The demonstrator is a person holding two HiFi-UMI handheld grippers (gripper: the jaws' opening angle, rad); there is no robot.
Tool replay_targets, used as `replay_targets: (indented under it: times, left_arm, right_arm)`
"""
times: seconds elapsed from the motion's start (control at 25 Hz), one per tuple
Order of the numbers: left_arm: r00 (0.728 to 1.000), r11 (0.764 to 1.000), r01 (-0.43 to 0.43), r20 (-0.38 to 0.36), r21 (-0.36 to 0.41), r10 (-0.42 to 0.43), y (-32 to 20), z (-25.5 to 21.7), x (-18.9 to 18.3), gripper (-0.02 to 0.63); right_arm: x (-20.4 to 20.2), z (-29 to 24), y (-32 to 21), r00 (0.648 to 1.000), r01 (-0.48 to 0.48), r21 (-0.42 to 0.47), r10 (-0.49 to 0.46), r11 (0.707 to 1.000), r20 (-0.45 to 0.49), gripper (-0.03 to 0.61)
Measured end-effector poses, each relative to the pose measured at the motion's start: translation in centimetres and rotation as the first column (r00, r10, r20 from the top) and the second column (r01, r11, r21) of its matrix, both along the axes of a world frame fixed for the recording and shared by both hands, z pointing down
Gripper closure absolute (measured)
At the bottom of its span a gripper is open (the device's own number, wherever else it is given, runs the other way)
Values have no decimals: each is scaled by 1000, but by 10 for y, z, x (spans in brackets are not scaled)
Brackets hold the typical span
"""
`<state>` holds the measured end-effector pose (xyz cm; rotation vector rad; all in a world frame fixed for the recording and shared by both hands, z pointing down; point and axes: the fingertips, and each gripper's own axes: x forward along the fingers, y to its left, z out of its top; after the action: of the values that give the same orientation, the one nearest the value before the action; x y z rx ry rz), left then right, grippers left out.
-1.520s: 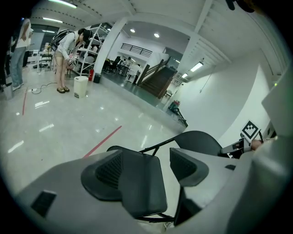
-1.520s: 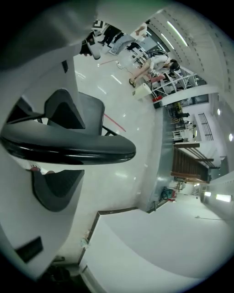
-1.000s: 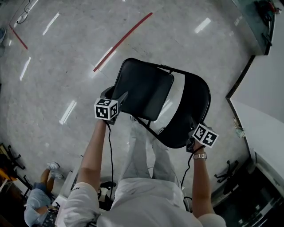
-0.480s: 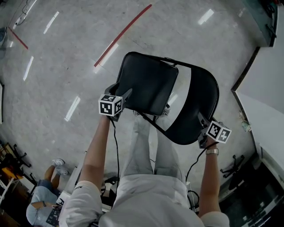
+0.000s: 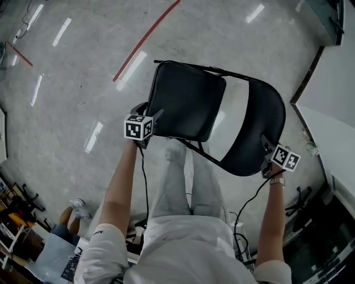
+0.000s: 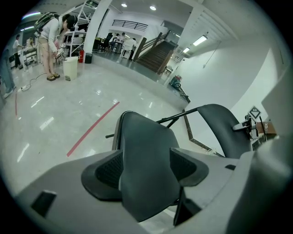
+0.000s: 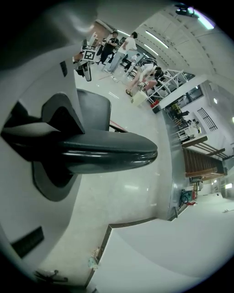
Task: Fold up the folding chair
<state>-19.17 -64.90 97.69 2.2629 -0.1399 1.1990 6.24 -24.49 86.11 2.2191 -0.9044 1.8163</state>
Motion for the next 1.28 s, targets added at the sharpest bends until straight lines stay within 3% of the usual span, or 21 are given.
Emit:
replay_targets:
  times: [0.32,0.56,0.76,1.08,1.28]
  left_arm:
    - [999,999,-44,-2,-31,44,-9,14,5,304]
    - [990,988,-138,23,-68,140,55,43,53,280]
    - [989,985,-141,28,-100,144,103,54,82,267]
    - [976,957,-211,5,-197,216,123,59,100,268]
    - [975,957,-212,17,-196,220,130,61,108,268]
  right_arm:
    - [14,13,42,999,-32,2,32,999,36,383]
    - [54,33,118,995,-58,42,54,997,79,380]
    - [86,41,181,993,-71,69,64,995,98,377]
    - [96,53,194,990,-77,95,65,993,124,377]
    - [98,56,199,988,-95,95,82,991,135,377]
